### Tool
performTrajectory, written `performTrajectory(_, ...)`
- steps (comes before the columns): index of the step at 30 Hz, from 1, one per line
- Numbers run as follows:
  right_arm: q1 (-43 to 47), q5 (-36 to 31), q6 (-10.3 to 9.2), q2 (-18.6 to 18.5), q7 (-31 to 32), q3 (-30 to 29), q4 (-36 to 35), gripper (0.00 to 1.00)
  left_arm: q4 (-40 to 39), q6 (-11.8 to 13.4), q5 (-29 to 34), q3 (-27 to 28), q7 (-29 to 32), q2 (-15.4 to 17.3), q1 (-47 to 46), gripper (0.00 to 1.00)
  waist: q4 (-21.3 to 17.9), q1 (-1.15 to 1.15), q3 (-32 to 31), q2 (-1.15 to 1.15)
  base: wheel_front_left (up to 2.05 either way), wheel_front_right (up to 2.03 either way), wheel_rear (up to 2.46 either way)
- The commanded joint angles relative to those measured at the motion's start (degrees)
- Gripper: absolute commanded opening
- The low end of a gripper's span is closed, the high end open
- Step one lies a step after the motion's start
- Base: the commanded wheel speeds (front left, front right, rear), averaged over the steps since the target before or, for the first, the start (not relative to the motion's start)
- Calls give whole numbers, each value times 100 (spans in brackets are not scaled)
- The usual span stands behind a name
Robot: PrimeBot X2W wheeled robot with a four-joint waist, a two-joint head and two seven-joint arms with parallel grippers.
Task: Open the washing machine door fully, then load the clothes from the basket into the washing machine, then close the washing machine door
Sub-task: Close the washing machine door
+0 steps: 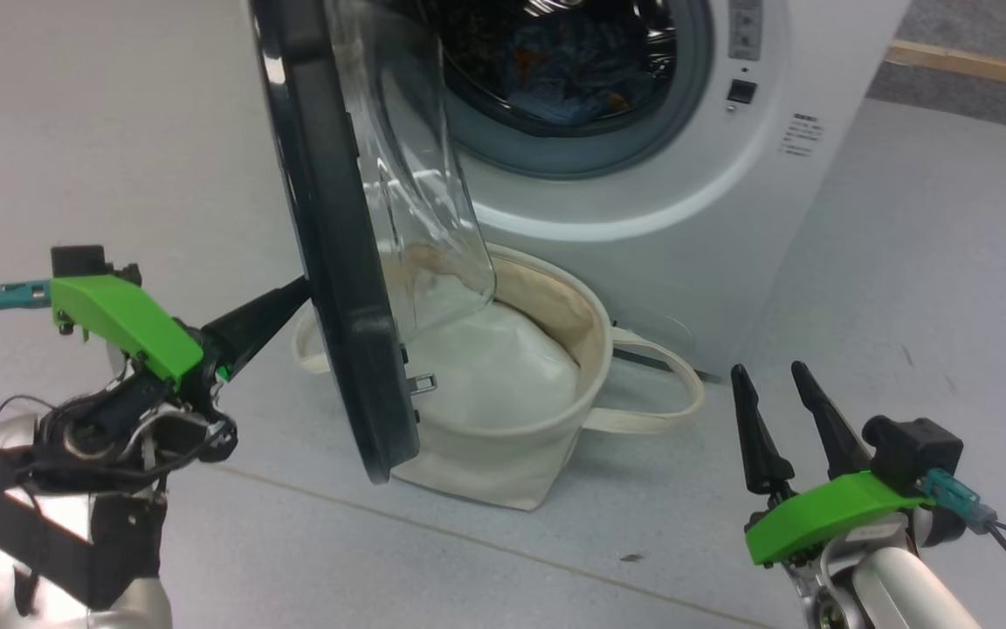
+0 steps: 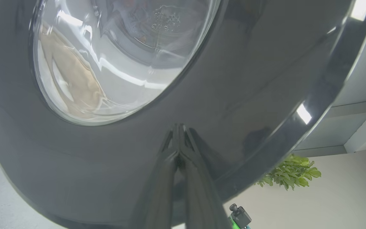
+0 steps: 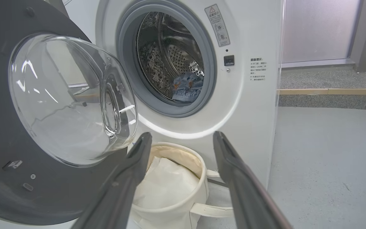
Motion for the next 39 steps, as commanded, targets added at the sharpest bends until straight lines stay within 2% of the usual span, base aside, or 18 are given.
performTrajectory(1, -116, -25, 42, -49, -70, 89, -161, 100, -274, 24, -60, 114, 5, 100, -117, 0, -174, 0, 48, 0, 0, 0, 0)
performTrajectory(16, -335, -190, 42, -33, -70, -30, -248, 100, -360, -68, -167, 188, -241, 133, -308, 0, -1272, 0, 518, 0, 0, 0, 0)
performTrajectory(27, -456, -301, 42, 87, -70, -97, -315, 100, -331, -200, -142, 343, -461, 295, -547, 0, -2013, 0, 826, 0, 0, 0, 0)
performTrajectory(39, -503, -382, 42, 178, -70, -205, -334, 100, -26, -344, 23, 495, -796, 563, -792, 0, -2576, 0, 1053, 0, 0, 0, 0)
